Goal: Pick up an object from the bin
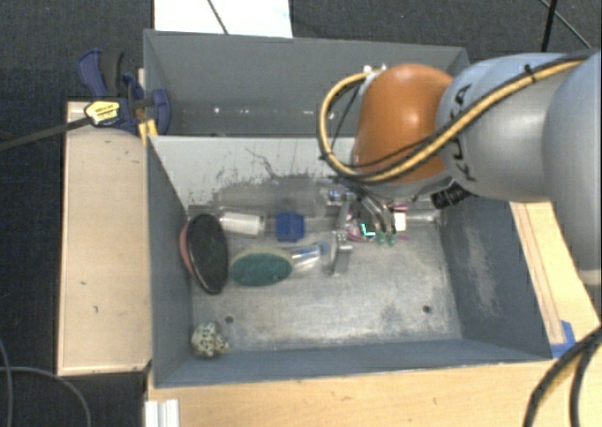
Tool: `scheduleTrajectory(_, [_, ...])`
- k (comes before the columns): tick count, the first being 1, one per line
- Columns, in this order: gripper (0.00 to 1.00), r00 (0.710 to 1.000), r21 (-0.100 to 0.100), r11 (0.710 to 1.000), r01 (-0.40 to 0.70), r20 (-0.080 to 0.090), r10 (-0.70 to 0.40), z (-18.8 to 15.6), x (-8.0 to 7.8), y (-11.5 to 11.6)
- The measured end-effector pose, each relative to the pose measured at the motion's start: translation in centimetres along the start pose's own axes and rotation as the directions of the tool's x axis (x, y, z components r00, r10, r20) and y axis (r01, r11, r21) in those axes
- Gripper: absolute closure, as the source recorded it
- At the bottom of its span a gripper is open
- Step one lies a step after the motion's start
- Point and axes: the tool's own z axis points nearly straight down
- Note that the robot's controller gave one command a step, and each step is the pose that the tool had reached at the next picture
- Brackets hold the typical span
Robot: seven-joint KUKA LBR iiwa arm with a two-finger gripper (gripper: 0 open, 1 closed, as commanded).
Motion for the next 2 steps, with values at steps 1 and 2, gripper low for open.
scheduleTrajectory(1, [0.0, 0.943, 0.001, 0.943, 0.333, 0.003, -0.333, -0.1, 1.4, 4.2])
scheduleTrajectory(2, [0.0, 0.952, -0.002, 0.952, 0.306, 0.0, -0.306, 2.7, 2.2, 11.2])
